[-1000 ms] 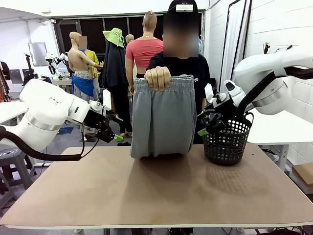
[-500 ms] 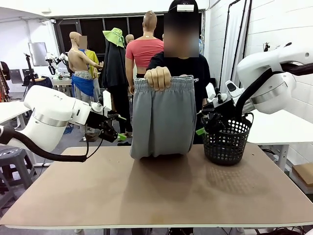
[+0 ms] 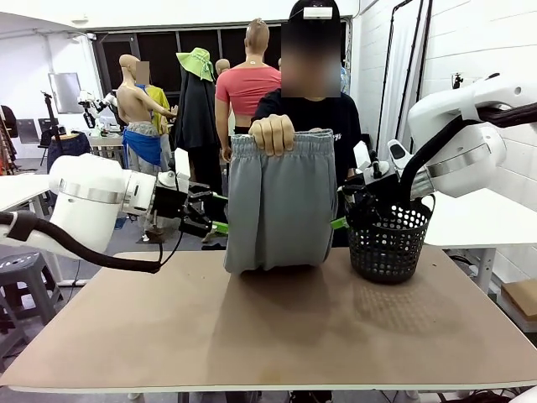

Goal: Fold the training pants.
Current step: Grab both ends of the Training pants handed by a person.

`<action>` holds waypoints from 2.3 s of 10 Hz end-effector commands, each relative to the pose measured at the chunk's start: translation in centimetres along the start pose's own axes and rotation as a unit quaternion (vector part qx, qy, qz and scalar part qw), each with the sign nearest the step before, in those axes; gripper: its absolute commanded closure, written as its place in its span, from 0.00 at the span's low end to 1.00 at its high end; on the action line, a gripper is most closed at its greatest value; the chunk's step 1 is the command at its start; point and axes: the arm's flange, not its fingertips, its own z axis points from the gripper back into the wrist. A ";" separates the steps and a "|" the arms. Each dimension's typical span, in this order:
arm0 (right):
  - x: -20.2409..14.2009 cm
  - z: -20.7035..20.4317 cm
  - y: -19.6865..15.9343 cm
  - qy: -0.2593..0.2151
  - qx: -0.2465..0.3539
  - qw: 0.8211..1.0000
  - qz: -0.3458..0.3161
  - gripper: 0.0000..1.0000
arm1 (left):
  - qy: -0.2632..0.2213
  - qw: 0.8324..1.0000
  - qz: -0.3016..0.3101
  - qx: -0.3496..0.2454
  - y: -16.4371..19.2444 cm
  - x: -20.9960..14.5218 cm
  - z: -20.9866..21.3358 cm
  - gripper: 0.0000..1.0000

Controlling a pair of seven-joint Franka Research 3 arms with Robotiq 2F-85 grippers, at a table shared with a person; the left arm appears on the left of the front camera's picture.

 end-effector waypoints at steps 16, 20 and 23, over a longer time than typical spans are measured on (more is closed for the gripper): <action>2.7 -1.2 0.0 -0.187 0.049 0.981 -0.018 0.00 | -0.100 0.994 0.036 0.033 -0.4 3.7 -2.7 0.00; 5.1 -0.3 0.5 -0.202 0.045 0.978 -0.025 0.00 | -0.116 0.991 0.061 0.001 -0.2 6.9 -2.5 0.00; 6.2 -0.3 0.1 -0.215 0.051 0.974 -0.040 0.00 | -0.140 0.985 0.098 -0.020 0.5 7.7 -2.6 0.00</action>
